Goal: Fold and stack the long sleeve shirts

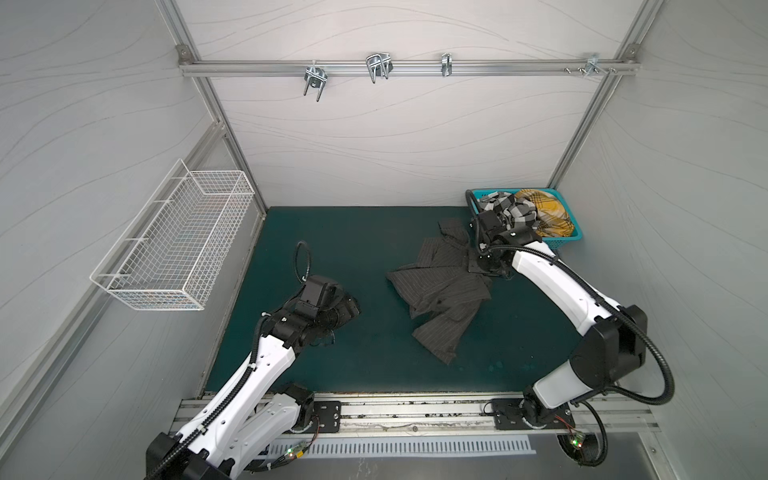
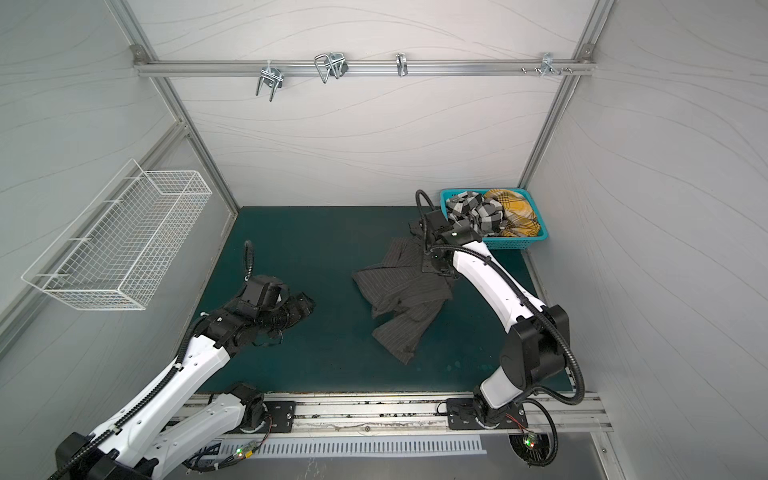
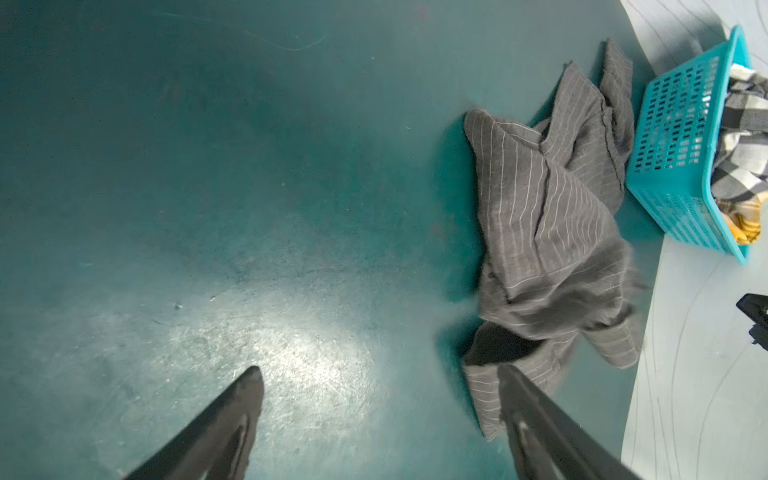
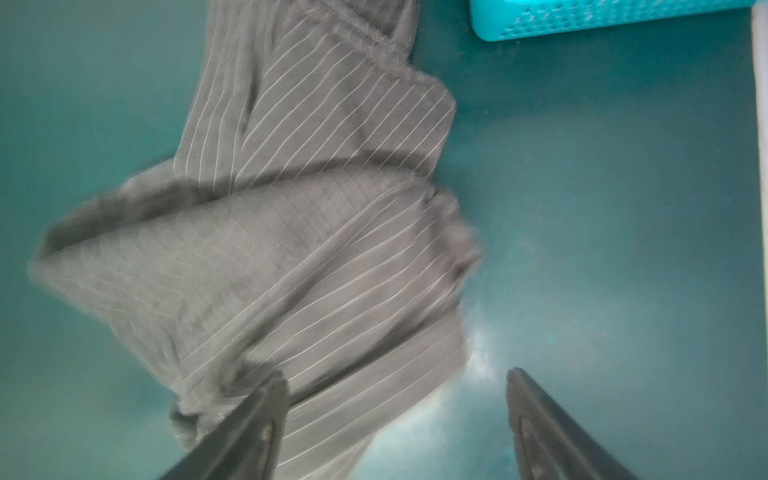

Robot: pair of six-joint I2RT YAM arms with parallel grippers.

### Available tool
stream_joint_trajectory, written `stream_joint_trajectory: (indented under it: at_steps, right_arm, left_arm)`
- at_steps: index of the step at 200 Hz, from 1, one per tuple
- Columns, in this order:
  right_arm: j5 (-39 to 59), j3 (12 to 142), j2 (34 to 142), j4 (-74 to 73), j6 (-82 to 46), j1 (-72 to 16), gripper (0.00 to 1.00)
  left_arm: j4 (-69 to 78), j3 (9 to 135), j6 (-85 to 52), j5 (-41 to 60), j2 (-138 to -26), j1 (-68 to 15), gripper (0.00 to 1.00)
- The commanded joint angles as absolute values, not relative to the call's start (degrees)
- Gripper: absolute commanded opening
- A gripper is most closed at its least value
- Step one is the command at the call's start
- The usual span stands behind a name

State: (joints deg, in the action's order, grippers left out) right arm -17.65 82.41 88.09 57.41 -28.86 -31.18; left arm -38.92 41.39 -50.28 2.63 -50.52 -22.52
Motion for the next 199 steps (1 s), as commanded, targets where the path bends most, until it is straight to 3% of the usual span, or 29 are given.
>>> stream_joint_trajectory:
  at_steps: [1,37,64,81,105,140,177,183,199]
  right_arm:
    - [-23.2,81.8,84.3,63.7,-37.9,-39.3,0.99]
    - [-14.6,71.4,83.2,56.8,-45.1,-44.4,0.96]
    - [-4.1,65.2,83.4,46.0,-44.8,-43.4,0.86]
    - [-2.2,64.6,84.3,43.4,-45.9,-43.8,0.82]
    - [1.0,61.5,84.6,36.1,-49.6,-43.4,0.67]
    - [6.3,56.0,85.9,25.3,-58.5,-43.3,0.57]
    - [5.4,53.8,88.7,20.7,-60.9,-42.0,0.65]
    - [5.7,54.1,89.2,20.3,-60.2,-41.2,0.62]
    - [5.9,55.8,90.3,20.7,-57.9,-39.4,0.39]
  left_arm:
    - [-35.3,41.5,-48.9,4.1,-52.2,-22.4,0.91]
    - [-30.2,41.9,-51.0,7.4,-58.9,-22.5,0.95]
    - [-25.0,41.9,-52.3,9.6,-63.1,-22.9,0.98]
    - [-23.9,42.2,-52.0,9.5,-63.7,-22.9,0.96]
    - [-23.9,42.5,-51.5,8.9,-63.1,-22.9,0.95]
    - [-25.6,42.5,-51.1,9.1,-61.9,-22.9,0.94]
    - [-26.1,40.7,-52.3,10.4,-59.6,-22.9,0.94]
    - [-26.2,40.7,-52.3,10.8,-59.7,-22.9,0.94]
    - [-26.2,40.7,-52.3,11.5,-59.9,-22.9,0.93]
